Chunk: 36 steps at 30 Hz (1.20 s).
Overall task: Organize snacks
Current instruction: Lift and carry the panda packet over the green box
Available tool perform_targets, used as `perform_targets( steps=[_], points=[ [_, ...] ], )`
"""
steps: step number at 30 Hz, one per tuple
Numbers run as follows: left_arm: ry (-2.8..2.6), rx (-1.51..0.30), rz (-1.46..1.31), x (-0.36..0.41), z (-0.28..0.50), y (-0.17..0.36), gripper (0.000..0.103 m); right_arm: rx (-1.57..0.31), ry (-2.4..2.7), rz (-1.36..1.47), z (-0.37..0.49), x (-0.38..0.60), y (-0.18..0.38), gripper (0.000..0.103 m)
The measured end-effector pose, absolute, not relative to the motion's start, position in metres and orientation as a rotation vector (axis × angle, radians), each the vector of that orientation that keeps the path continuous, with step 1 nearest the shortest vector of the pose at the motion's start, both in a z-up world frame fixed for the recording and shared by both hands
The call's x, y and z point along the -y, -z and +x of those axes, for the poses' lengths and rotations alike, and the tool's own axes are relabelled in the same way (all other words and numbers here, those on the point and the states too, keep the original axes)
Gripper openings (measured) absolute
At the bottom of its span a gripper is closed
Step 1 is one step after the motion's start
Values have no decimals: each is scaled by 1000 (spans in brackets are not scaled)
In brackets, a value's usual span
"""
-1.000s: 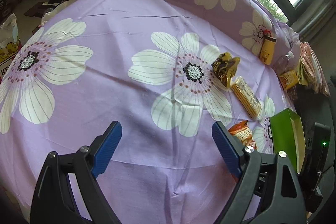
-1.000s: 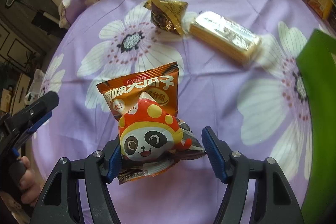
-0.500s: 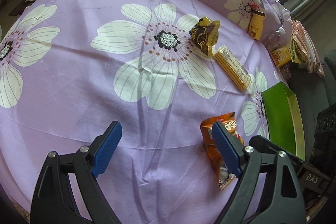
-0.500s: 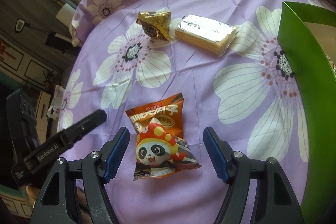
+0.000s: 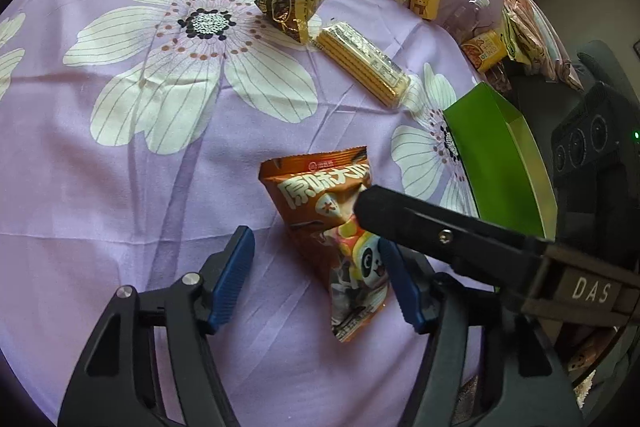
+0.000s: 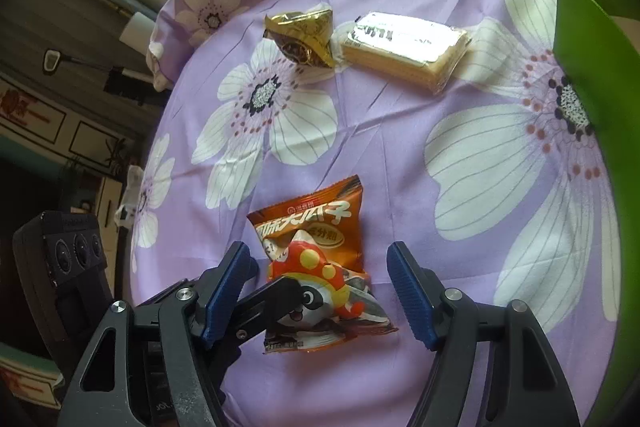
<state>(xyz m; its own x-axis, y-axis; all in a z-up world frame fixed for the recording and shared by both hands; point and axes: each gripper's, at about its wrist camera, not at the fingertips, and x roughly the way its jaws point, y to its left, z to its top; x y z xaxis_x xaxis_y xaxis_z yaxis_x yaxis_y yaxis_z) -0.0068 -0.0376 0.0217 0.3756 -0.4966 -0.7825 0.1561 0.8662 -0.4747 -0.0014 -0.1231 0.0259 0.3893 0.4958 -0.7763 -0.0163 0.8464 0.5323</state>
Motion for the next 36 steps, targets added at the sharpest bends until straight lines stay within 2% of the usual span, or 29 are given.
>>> perform_targets(
  steps=[3,10,20,28,36],
  points=[
    [456,-1105,-353,43,-7,-20,50,-1148,-363,498,1,120,-21,68],
    [446,-1009,-247,56,-16,-33,43,-1185,-382,553,3,119,-11,60],
    [520,-799,-233,77,-28,-90,42,-989,-388,517,-20,138,-74,60],
    [656,-670,-168,143,-25,-127,42,-807,-301,549,-44,204,-121,60],
    [805,-651,-100,225,-12,-139,42,-696,-167,635,-65,287,-133,60]
  ],
)
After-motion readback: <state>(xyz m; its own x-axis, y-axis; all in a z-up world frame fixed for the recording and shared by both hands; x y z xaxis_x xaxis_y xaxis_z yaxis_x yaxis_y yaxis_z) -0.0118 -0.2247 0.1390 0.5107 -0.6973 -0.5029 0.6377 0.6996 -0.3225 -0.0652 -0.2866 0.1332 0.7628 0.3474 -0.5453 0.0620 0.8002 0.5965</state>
